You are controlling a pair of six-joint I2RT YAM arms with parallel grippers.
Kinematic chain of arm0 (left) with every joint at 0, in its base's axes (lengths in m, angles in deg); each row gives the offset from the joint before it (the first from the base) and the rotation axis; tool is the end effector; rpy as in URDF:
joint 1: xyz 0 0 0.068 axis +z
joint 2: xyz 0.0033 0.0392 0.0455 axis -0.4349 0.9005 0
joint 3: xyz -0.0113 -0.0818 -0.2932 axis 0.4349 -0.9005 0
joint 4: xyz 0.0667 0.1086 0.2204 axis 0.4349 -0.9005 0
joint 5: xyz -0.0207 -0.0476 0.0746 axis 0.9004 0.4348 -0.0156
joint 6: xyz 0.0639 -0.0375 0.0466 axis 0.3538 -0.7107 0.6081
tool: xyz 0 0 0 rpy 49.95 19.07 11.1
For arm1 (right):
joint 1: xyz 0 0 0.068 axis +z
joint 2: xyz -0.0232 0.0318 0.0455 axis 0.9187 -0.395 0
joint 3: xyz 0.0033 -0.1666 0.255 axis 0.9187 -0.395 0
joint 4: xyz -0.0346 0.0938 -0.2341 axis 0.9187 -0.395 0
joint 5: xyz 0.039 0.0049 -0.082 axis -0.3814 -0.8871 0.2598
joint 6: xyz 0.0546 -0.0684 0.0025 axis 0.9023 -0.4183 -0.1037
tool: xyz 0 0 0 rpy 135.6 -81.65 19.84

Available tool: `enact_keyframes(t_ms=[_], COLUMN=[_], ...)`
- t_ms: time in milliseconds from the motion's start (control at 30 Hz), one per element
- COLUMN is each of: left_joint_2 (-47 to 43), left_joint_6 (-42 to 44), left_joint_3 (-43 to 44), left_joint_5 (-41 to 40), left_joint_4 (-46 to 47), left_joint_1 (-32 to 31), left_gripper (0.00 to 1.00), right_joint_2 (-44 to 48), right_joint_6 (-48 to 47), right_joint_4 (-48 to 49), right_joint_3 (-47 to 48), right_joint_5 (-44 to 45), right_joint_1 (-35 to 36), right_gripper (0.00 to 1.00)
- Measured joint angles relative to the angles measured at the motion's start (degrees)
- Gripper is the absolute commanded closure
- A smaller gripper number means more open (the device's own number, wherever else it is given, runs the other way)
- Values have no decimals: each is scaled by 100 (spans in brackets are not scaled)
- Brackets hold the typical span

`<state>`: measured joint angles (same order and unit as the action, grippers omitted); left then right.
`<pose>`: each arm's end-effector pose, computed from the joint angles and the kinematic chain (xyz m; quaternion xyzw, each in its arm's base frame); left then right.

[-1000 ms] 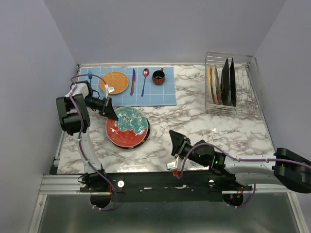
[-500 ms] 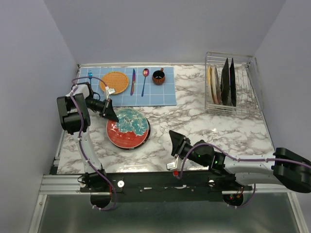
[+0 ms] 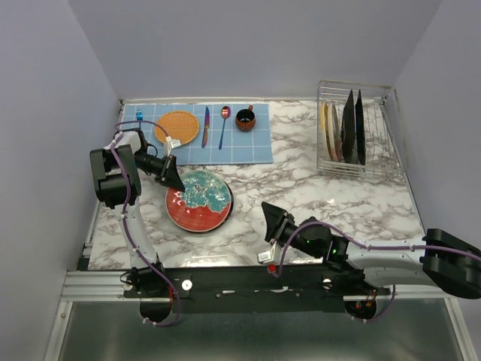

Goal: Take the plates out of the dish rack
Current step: Place the plate at the center of the board.

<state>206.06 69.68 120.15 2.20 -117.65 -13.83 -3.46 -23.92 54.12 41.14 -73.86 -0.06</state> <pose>0.3734 0.0143 0.1573 0.1647 0.8577 -0.4840 0.0553 0.1038 0.2067 0.2018 -0.7747 0.1129 -0.2656 0.5626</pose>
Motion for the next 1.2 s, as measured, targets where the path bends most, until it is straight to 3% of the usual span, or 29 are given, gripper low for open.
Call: enact_keyframes(t_ms=[467,1200], left_joint_2=[-417,-872], left_joint_6=[-448,-1141], left_joint_3=[-24,-422], left_joint_5=[-767,-1228], left_joint_4=[313,1023], left_joint_1=[-85,-570], left_gripper=[70,66], right_joint_2=[0,7], right_joint_6=[0,2], right_joint_4=[0,-2], right_joint_3=[0,0], right_joint_5=[-2,-2], right_joint_1=[0,0], right_gripper=[55,56])
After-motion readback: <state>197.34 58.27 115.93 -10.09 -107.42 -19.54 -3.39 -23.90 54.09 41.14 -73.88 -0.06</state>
